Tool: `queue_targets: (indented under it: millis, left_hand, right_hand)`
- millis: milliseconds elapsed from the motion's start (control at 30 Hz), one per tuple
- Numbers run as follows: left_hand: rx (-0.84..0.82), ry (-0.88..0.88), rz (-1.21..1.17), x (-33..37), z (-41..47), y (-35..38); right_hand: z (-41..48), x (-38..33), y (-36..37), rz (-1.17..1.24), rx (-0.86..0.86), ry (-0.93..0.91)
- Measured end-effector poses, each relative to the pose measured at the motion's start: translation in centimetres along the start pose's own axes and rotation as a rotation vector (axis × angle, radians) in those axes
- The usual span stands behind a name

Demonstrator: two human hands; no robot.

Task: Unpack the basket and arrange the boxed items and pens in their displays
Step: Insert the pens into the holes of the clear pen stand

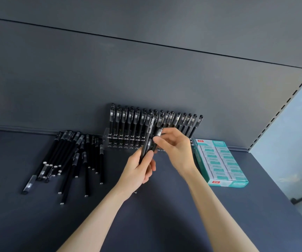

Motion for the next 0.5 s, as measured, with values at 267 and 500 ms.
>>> queue_targets:
  millis: [267, 500]
  left_hand:
    - [-0.009, -0.017, 0.041, -0.4, -0.1, 0.2]
    - [0.244, 0.056, 0.008, 0.5, 0.4, -3.0]
  right_hand:
    - [-0.2, 0.0, -1.7, 0.092, 0.078, 0.014]
    - [1.5, -2.8, -5.9, 0.033, 0.384, -0.18]
Point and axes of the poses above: each hand's wrist, its own z-axis towards the middle knuckle, its own y-axis out of the palm, x = y × z, the point moved 10 cm from there along z, towards the middle knuckle, and after that the axes turned 6 degrees about x, right-handed, at the moved point
